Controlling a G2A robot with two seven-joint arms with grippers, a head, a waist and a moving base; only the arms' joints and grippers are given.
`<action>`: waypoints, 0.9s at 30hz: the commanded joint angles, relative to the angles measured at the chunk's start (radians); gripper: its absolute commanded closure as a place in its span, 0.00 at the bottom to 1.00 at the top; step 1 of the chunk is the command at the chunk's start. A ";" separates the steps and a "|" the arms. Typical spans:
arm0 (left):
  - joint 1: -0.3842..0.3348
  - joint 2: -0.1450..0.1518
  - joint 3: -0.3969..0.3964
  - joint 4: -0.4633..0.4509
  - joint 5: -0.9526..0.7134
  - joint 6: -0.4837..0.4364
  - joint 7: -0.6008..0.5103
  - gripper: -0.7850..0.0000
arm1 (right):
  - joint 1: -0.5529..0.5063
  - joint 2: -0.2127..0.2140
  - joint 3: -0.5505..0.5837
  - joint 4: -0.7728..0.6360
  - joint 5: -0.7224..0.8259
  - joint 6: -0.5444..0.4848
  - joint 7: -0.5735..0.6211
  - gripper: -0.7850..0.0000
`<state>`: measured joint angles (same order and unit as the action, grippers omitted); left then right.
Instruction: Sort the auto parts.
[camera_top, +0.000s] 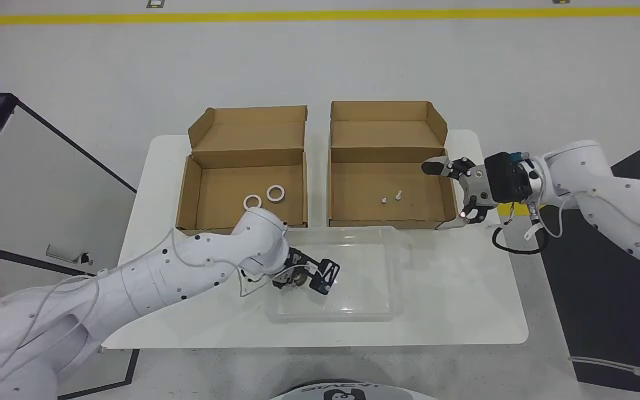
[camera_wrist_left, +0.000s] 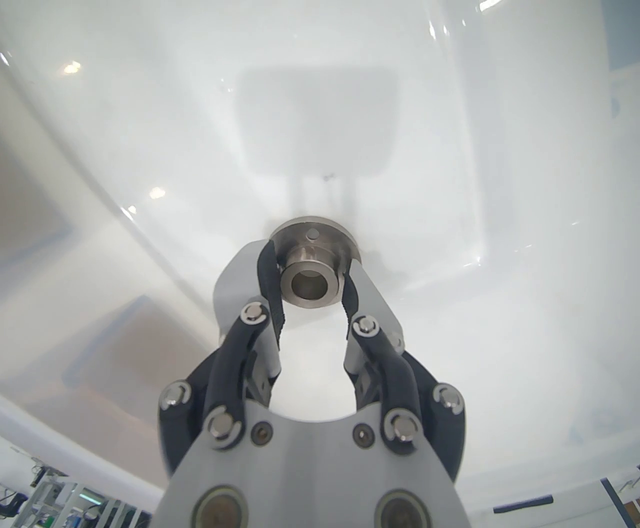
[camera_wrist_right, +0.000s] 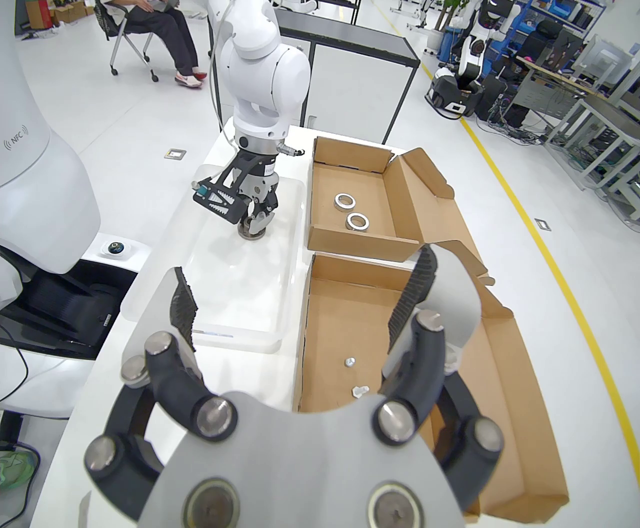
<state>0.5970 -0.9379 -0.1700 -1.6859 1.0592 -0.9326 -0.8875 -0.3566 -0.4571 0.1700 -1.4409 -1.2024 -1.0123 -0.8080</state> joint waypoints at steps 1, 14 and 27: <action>0.001 -0.001 0.000 0.001 0.001 0.000 0.000 0.71 | 0.000 0.000 0.000 0.000 0.000 0.000 0.000 0.00; -0.018 0.001 -0.010 -0.019 -0.038 0.027 -0.027 1.00 | 0.000 0.000 0.000 0.000 0.000 0.000 0.000 0.00; -0.028 0.076 -0.176 -0.204 -0.127 0.045 0.053 1.00 | 0.000 0.000 0.000 0.000 0.000 0.000 0.000 0.00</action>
<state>0.5668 -0.8730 -0.3234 -1.8760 0.9252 -0.8857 -0.8482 -0.3566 -0.4571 0.1700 -1.4409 -1.2024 -1.0123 -0.8080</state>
